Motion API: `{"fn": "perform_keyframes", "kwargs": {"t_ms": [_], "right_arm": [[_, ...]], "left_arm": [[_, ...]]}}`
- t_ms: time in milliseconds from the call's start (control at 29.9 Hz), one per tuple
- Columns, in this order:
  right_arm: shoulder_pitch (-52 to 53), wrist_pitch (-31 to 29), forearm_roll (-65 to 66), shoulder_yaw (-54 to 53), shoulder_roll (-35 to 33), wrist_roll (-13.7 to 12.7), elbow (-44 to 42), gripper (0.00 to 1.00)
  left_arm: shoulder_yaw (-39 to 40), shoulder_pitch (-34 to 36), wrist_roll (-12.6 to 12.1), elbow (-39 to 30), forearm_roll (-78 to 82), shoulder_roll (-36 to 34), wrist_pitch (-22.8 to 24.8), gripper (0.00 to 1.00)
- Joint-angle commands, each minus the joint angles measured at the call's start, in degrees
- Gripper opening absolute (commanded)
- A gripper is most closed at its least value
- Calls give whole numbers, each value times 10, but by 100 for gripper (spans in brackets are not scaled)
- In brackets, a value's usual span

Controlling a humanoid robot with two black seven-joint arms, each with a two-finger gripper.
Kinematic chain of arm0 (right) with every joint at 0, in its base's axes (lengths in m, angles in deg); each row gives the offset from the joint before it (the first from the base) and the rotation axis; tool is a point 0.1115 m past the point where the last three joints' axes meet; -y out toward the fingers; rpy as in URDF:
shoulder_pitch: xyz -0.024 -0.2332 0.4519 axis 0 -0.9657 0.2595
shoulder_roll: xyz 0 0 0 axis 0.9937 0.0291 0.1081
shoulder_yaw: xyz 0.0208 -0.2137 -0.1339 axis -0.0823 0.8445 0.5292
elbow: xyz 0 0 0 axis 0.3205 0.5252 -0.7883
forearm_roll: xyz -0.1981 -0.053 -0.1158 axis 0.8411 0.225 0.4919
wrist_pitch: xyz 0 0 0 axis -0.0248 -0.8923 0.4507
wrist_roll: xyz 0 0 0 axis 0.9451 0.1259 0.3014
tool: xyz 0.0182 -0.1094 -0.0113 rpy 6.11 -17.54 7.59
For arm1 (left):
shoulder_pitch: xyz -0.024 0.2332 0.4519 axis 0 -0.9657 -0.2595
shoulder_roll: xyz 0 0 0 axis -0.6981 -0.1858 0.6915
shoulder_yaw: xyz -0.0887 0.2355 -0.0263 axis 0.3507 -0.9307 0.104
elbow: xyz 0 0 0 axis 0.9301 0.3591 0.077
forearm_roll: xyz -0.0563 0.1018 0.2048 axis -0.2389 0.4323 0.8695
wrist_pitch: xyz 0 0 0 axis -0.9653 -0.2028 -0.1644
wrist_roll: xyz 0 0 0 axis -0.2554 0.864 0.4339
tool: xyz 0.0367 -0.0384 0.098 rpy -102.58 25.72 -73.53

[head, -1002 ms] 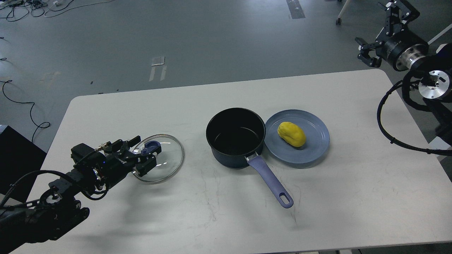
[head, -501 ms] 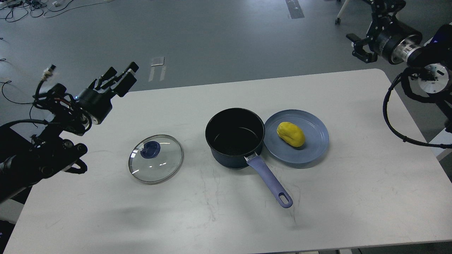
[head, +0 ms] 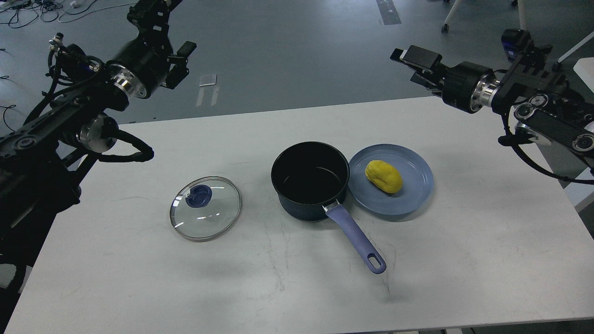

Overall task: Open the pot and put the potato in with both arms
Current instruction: 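Release the lid and raise the left gripper away, then move the right gripper down to the yellow potato on the plate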

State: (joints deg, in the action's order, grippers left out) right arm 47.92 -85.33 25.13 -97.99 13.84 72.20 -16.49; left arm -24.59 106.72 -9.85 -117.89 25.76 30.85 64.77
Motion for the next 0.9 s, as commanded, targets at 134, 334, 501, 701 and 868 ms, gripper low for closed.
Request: {"fn": "perform_keyframes", "kwargs": {"t_ms": [134, 334, 501, 701, 868], "right_arm": [[-1, 38, 47, 64, 15, 21, -9, 100], [-1, 38, 49, 69, 14, 22, -10, 100], [-1, 39, 50, 82, 14, 22, -10, 100], [-2, 39, 75, 101, 17, 21, -14, 100], [1, 39, 75, 122, 36, 21, -25, 100]], "left_arm": [[18, -19, -2, 0, -34, 33, 7, 98], [22, -35, -26, 0, -53, 51, 7, 98], [43, -42, -62, 0, -76, 56, 9, 98], [47, -60, -64, -5, -77, 53, 29, 98], [48, -76, -68, -7, -76, 48, 37, 98]]}}
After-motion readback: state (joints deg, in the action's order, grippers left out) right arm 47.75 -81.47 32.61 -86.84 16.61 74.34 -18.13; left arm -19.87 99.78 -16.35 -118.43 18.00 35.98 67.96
